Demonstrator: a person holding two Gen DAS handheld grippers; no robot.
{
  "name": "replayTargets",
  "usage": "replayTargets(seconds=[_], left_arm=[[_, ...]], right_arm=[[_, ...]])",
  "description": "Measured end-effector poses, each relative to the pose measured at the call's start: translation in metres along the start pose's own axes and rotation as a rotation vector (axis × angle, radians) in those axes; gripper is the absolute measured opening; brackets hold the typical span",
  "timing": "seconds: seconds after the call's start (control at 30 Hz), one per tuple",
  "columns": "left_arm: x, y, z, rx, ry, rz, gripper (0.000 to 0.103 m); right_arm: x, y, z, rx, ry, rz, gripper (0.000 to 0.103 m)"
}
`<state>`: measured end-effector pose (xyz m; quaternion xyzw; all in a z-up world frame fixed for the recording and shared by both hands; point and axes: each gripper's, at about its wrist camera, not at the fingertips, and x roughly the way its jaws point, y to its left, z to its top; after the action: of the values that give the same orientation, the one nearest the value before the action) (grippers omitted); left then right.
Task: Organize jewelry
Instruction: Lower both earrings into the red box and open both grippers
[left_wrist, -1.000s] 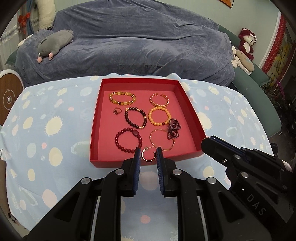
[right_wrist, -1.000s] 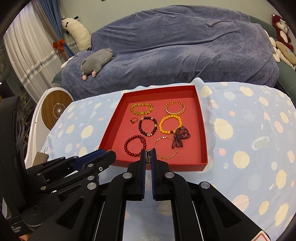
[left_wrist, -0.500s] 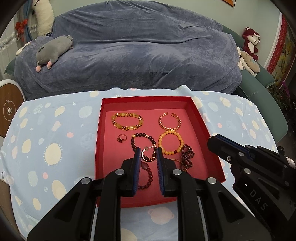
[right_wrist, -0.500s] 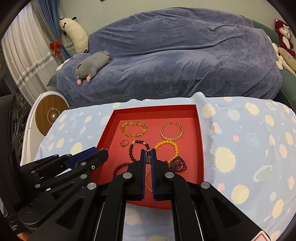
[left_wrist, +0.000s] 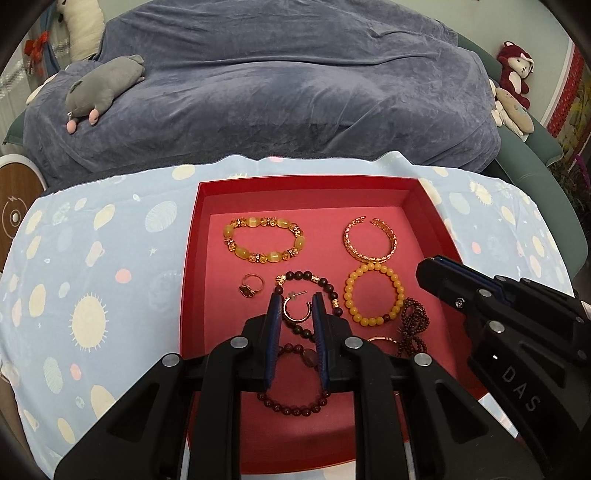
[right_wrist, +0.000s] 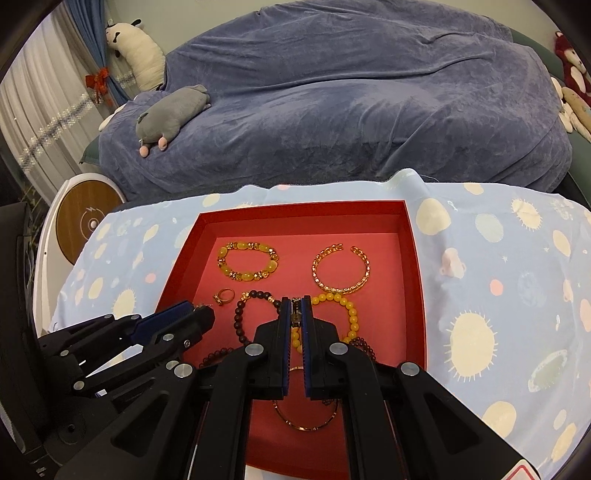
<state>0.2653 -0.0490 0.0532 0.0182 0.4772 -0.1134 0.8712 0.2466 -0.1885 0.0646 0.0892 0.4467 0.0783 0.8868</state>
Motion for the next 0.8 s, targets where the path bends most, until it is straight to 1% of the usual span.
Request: replayTargets(seconds=[0.43,0.7,0.73,0.77,0.8], left_arm=[[0.028,0.002,0.004,0.011,0.037,0.027,0.017],[0.029,0.001,0.005,0.024,0.035,0.044,0.017],[0.027,0.001,0.006,0.024,0.033,0.044,0.017],[0.026,0.001,0.006,0.024,0.032,0.046,0.019],[0.024,0.0,0.006,0.024,0.029,0.051,0.024]], right_arm=[[0.029,-0.004,0.0,0.001,0.045,-0.01,0.005],[0.028,-0.002,0.0,-0.001,0.047,-0.022,0.005],[0.028,-0.002,0.0,-0.003,0.044,-0.024,0.009],[0.027,-0.002,0.0,-0.007,0.042,-0.027,0.012],[0.025,-0.002,0.0,-0.008,0.041,-0.03,0.012]])
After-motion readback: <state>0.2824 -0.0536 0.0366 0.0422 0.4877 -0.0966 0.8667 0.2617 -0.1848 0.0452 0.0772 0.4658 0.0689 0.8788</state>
